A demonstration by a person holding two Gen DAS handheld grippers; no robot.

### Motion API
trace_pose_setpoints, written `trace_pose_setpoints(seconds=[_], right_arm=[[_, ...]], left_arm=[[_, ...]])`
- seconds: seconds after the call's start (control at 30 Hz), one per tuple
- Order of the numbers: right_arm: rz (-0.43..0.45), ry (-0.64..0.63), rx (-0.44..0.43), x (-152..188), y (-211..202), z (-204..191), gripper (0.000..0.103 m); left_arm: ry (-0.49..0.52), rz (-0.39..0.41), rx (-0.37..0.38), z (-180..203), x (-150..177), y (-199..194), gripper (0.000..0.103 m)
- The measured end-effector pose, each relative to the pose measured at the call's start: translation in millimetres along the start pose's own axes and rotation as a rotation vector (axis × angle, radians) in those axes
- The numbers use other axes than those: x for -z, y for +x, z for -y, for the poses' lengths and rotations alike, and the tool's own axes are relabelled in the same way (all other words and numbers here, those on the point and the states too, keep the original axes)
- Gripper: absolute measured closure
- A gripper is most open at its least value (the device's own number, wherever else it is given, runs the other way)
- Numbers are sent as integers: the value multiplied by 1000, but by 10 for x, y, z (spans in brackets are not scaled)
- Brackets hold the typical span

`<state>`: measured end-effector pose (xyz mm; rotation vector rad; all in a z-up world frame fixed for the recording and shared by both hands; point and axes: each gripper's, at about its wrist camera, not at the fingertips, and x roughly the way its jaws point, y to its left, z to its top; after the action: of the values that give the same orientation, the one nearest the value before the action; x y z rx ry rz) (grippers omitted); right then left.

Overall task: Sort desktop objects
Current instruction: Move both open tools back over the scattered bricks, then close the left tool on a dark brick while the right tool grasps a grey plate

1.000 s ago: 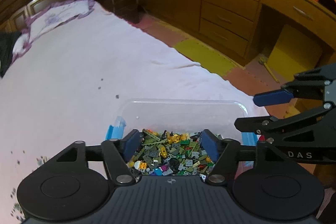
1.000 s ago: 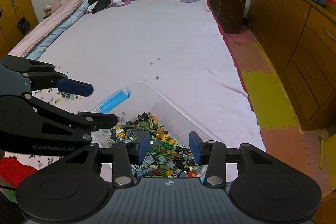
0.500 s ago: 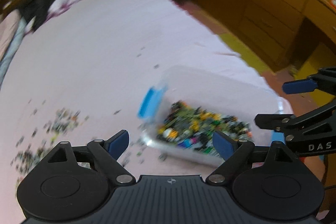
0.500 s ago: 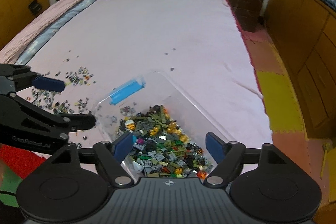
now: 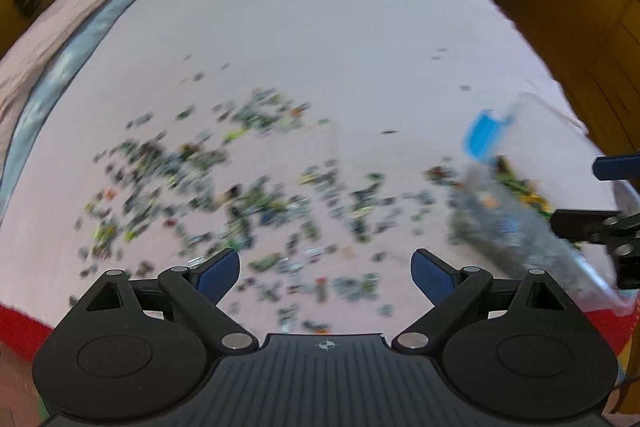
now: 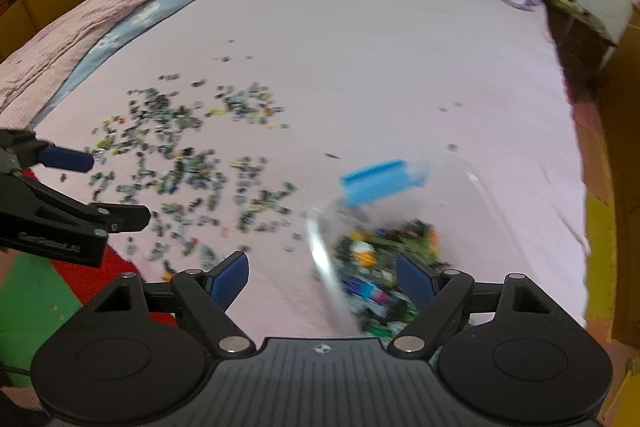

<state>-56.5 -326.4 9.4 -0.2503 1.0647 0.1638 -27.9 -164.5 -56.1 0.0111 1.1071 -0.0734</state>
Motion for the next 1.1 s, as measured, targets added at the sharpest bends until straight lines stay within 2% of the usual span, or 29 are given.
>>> trace_pose_setpoints(seconds=[0.23, 0.37, 0.5, 0.67, 0.83, 1.1], right_arm=[[1, -18, -62, -481, 386, -729, 42], [-38, 62, -101, -688, 901, -949, 60], [-87, 137, -96, -808, 1553, -1015, 69], [-138, 187, -47, -906, 2262, -983, 69], [-174, 192, -36, -930, 2809, -988, 69], [-207, 156, -32, -923, 3076, -1012, 69]], left_arm=[[-81, -52, -15, -714, 11, 296, 9], [-103, -93, -18, -1051, 24, 521, 9], [-106, -132, -12, -1277, 61, 751, 9], [-92, -177, 1, -1402, 81, 1030, 9], [-83, -194, 19, -1426, 60, 1219, 9], [-76, -218, 42, -1385, 47, 1386, 9]])
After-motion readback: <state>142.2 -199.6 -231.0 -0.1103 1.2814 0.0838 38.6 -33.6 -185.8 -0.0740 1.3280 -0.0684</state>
